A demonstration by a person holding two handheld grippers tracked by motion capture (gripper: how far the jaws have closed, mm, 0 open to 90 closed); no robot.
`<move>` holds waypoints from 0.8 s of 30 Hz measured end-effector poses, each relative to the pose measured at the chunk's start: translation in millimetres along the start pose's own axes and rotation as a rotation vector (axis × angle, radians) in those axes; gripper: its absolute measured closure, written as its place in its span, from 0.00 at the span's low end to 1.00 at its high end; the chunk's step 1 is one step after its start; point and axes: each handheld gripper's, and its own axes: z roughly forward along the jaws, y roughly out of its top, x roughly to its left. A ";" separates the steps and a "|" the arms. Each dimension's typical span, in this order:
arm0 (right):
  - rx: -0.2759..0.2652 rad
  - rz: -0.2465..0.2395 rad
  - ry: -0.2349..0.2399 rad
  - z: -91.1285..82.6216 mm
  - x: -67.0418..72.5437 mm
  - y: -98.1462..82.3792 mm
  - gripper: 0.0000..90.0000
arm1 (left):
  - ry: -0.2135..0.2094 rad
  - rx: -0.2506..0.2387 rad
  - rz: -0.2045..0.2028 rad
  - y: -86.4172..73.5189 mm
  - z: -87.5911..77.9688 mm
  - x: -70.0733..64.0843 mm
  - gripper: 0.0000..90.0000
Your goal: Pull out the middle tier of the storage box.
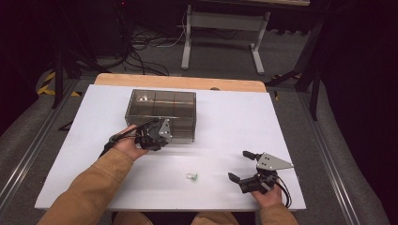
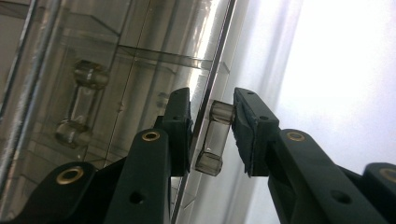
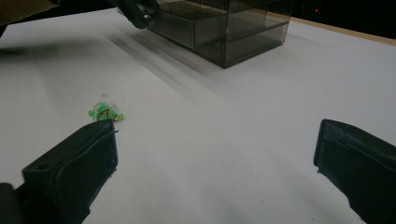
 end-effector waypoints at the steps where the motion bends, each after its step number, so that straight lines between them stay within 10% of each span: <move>1: 0.000 0.000 0.000 0.0 0.0 0.0 0.00 | -0.003 -0.001 0.001 -0.2 -0.5 -0.7 0.77; 24: 0.001 0.000 -0.001 0.1 0.0 0.0 0.00 | -0.018 -0.003 0.008 -3.6 -5.4 -8.5 0.77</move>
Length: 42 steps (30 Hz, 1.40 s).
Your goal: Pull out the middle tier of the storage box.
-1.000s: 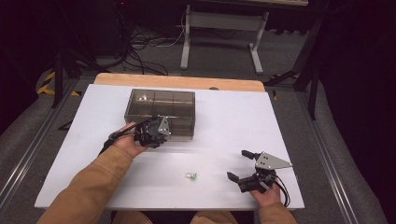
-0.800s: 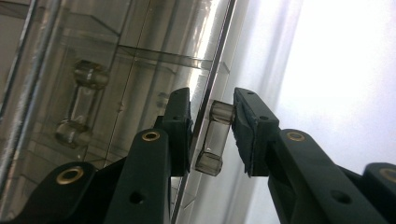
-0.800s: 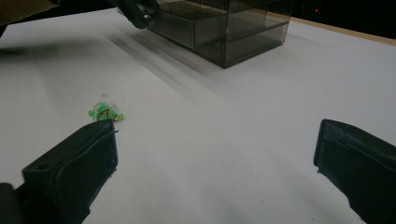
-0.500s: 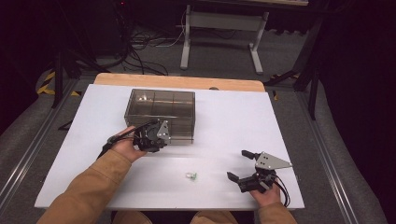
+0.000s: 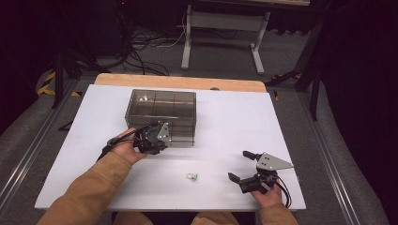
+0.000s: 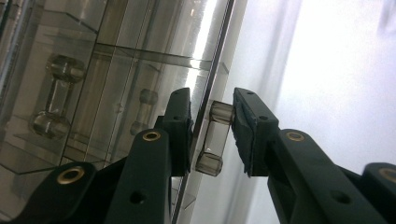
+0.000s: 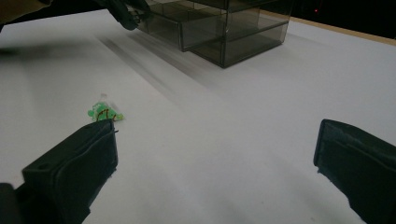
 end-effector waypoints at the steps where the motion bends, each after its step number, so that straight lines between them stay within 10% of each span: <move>1: 0.000 0.000 0.000 0.0 0.0 0.0 0.00 | -0.001 0.000 0.000 -0.3 0.0 -0.2 0.77; 29: 0.005 -0.008 -0.001 0.4 -0.2 -0.1 0.00 | -0.034 0.007 -0.003 -2.3 3.2 -3.1 0.77; 42: 0.003 -0.010 -0.003 0.5 0.0 -0.1 0.00 | -0.071 -0.096 -0.044 2.3 -7.2 -8.8 0.58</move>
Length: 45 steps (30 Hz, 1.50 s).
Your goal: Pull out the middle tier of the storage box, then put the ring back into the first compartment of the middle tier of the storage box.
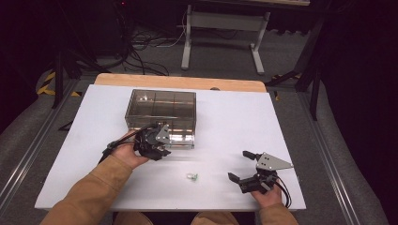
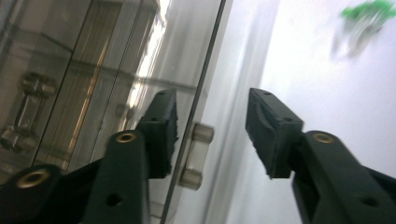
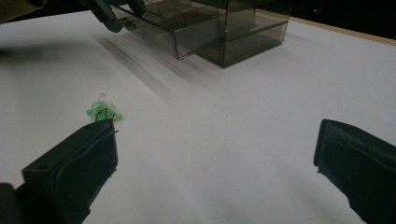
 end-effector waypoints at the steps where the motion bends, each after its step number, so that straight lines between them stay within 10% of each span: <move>1: 0.000 -0.001 -0.001 0.0 -0.1 0.0 0.00 | -0.003 -0.014 -0.013 0.7 -1.1 -0.9 0.55; 9: -0.003 -0.001 -0.001 0.3 -0.2 0.3 0.00 | -0.024 -0.122 -0.117 5.3 -9.6 -8.4 0.40; 22: 0.000 -0.004 -0.005 0.5 0.1 0.2 0.00 | -0.030 -0.173 -0.135 13.8 -9.2 -21.7 0.15; 45: 0.001 -0.002 -0.002 -0.1 0.1 0.0 0.00 | -0.106 -0.295 -0.167 34.6 -2.4 -41.2 0.08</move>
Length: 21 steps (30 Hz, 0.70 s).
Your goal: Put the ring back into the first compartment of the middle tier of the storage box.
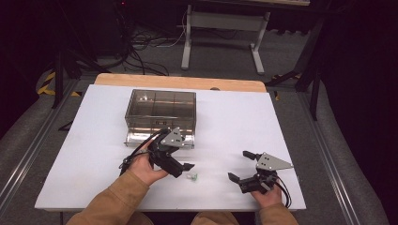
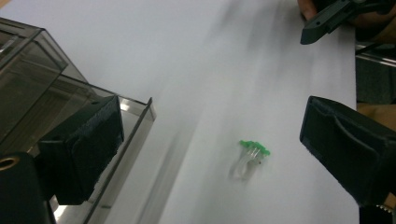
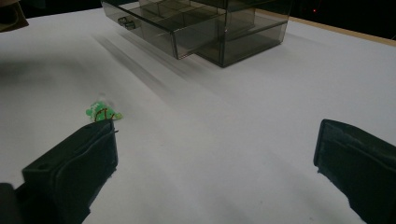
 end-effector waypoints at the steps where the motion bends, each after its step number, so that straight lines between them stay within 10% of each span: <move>1: 0.001 -0.001 0.000 0.1 0.0 0.0 0.00 | -0.003 -0.001 -0.004 0.3 1.7 -1.0 0.08; 21: 0.000 -0.005 0.004 0.3 0.6 0.1 0.00 | -0.043 -0.014 -0.086 -8.7 37.8 -18.1 0.05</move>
